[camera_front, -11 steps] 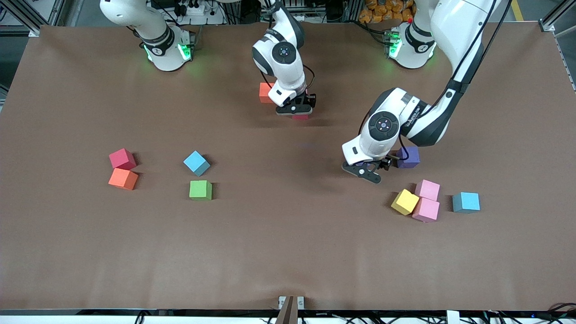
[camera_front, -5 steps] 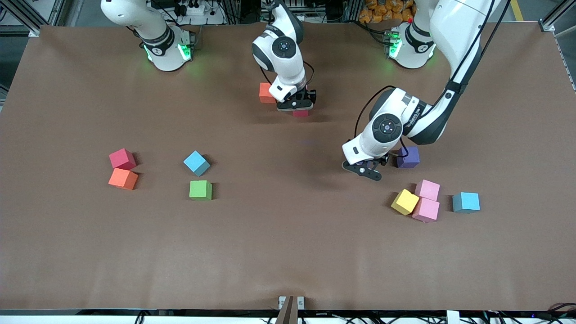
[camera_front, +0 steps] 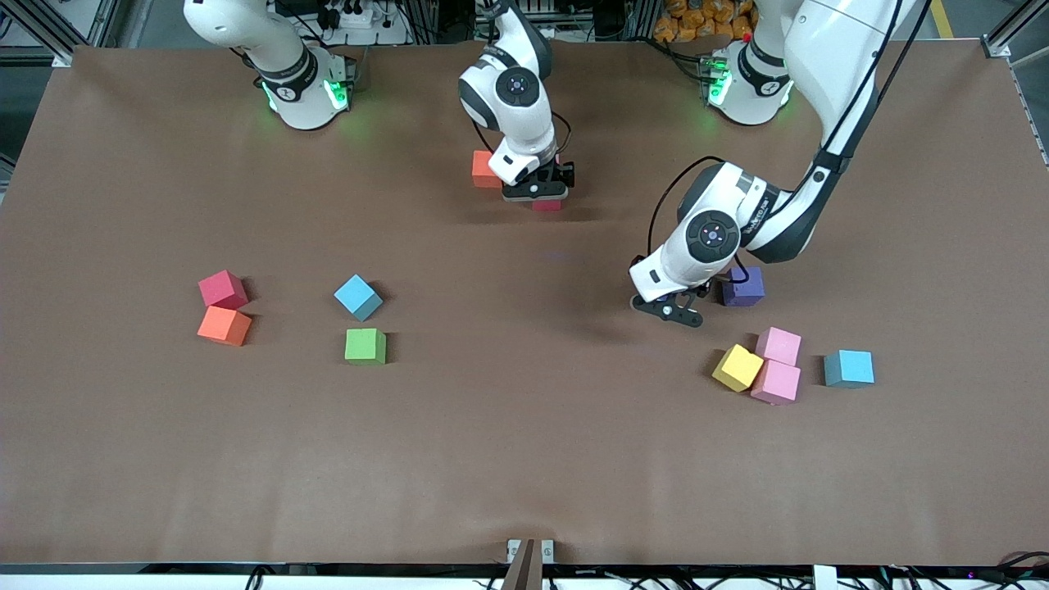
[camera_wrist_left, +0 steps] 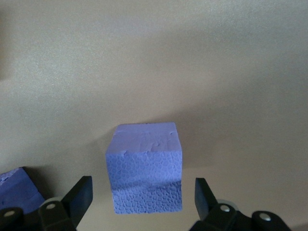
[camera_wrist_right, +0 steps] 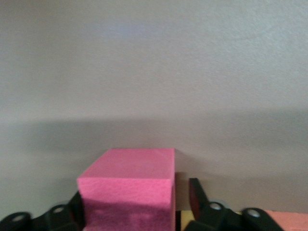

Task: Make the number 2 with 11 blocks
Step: 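Grasp the purple cube with the left gripper while the right gripper reaches cyan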

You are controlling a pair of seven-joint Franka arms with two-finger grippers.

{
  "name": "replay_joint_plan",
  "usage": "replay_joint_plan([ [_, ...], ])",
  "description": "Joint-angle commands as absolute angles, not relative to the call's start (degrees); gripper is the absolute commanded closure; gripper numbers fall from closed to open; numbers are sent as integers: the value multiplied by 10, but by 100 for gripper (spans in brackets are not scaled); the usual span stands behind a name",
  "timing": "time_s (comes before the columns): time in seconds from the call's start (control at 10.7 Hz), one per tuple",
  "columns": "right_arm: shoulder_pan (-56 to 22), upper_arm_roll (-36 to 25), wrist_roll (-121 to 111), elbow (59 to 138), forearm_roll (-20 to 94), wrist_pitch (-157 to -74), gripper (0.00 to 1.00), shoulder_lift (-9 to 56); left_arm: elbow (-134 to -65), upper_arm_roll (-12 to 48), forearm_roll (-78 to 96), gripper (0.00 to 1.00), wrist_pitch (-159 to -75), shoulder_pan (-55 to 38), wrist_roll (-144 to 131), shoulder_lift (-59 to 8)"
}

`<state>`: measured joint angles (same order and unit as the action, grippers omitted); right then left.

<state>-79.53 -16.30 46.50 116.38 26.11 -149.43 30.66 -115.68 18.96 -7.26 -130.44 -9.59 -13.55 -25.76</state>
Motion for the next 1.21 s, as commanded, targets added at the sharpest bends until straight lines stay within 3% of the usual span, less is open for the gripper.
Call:
replay_joint_plan([
  [0.0, -803, -181, 483, 1165, 259, -1491, 0, 294, -1166, 189, -60, 6, -1315, -96, -144, -252],
  [0.28, -799, -191, 495, 1162, 267, -1490, 0, 282, -1166, 188, -60, 18, -1317, -97, -146, -261],
  [0.47, -788, -193, 506, 1153, 267, -1490, 0, 276, -1166, 188, -60, 43, -1328, -97, -146, -270],
  [0.65, -766, -210, 449, 1153, 263, -1473, 0, 261, -1164, 187, -60, 57, -1327, -97, -147, -265],
  [1.12, -732, -348, 163, 1132, 259, -1355, 0, 237, -1159, 192, -60, 52, -1315, -116, -203, -234],
])
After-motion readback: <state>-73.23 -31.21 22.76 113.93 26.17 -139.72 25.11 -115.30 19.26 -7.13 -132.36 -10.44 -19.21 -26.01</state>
